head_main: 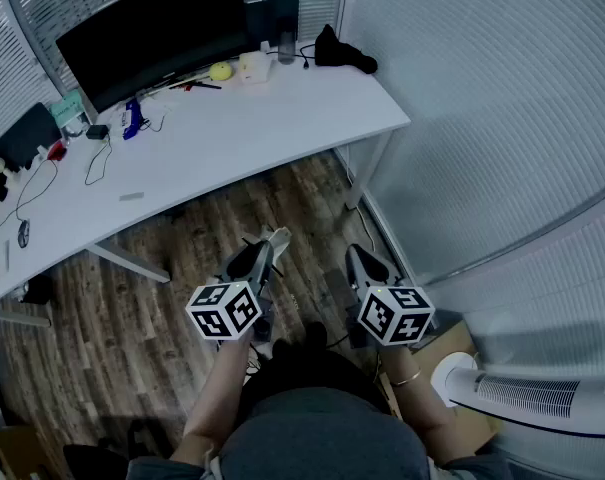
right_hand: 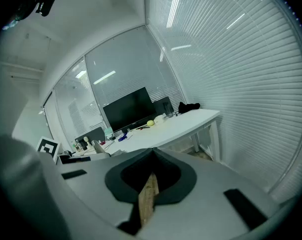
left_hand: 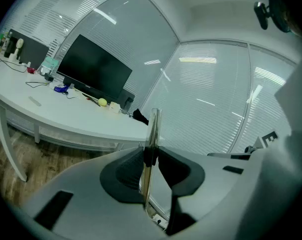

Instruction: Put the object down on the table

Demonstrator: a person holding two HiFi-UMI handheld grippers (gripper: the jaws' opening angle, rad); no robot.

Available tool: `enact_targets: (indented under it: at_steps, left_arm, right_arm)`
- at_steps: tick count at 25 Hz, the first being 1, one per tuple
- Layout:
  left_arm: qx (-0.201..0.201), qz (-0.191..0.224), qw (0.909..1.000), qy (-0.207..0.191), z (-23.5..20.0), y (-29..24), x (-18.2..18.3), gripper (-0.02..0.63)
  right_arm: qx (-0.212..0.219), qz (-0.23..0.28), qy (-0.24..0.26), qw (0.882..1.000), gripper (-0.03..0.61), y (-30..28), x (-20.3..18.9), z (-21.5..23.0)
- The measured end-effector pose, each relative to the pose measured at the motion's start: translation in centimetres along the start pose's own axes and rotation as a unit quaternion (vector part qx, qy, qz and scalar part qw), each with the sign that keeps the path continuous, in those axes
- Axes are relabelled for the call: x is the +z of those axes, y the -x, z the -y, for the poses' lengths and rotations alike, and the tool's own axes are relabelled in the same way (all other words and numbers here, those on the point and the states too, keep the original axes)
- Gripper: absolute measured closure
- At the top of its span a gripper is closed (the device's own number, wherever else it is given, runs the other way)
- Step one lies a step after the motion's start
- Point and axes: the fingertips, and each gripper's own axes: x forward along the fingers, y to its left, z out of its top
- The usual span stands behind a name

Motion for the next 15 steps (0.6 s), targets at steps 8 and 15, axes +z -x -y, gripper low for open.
enact_targets:
  at_steps: [8,15]
  left_arm:
    - [0.003,-0.005,1.0,-0.002,0.7,-1.7,0.1,0.509]
    - [0.011,0.005,0.9999,-0.002,1.3,-3.8,1.0,0.509]
  right_arm:
    - [0.01,-0.008,-0.014,1.0,0.575,-0.8,0.2,1.4]
    - [0.025,-0.002,-0.022,0.999,0.575,-2.1,2.0,3.1]
